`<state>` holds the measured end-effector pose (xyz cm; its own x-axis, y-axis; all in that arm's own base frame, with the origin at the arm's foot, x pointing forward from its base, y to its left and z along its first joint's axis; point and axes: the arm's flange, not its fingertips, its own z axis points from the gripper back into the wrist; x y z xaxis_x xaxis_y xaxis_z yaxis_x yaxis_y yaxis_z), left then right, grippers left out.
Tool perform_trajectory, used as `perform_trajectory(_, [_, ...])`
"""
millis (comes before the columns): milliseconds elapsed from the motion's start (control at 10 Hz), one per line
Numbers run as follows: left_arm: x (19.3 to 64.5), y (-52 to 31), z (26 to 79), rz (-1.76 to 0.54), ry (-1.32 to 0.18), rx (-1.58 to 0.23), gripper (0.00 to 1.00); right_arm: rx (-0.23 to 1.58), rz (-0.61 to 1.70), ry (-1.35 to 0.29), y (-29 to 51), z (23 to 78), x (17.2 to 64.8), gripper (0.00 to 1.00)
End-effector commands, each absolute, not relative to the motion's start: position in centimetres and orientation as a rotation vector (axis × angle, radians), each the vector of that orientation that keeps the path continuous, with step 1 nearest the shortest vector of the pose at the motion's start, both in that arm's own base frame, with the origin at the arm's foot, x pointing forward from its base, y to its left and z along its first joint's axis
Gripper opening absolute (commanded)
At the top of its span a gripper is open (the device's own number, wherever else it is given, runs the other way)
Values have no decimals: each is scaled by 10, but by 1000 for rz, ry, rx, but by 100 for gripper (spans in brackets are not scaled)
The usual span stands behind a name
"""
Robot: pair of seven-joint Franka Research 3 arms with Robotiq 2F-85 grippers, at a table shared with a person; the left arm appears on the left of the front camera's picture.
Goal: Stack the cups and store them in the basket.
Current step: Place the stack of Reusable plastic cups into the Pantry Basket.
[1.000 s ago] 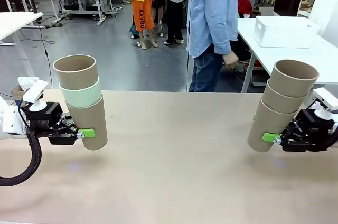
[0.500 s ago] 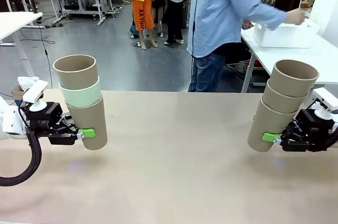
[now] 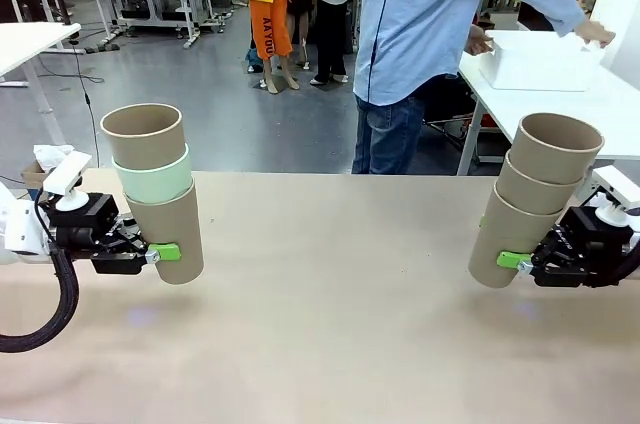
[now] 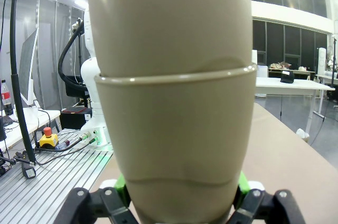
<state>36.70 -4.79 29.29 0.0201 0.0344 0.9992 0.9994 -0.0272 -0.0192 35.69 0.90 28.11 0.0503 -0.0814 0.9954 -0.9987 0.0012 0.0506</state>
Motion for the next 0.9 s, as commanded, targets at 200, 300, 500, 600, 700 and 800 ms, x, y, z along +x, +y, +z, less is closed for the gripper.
perform_trajectory(200, [367, -49, 297, -1202, -1211, -1267, 86, 1283, 1123, -1255, 9, 285, 359, 84])
perform_trajectory(300, [367, -49, 297, -1202, -1211, -1267, 86, 1283, 1123, -1255, 9, 285, 359, 84])
perform_trajectory(500, [367, -49, 297, -1202, -1211, -1267, 86, 1283, 1123, -1255, 9, 285, 359, 84])
perform_trajectory(600, [367, -49, 297, -1202, -1211, -1267, 86, 1283, 1123, -1255, 9, 285, 359, 84])
perform_trajectory(700, [367, -49, 297, -1202, -1211, -1267, 86, 1283, 1123, -1255, 9, 285, 359, 84])
perform_trajectory(800, [367, -49, 297, -1202, -1211, -1267, 86, 1283, 1123, -1255, 9, 285, 359, 84])
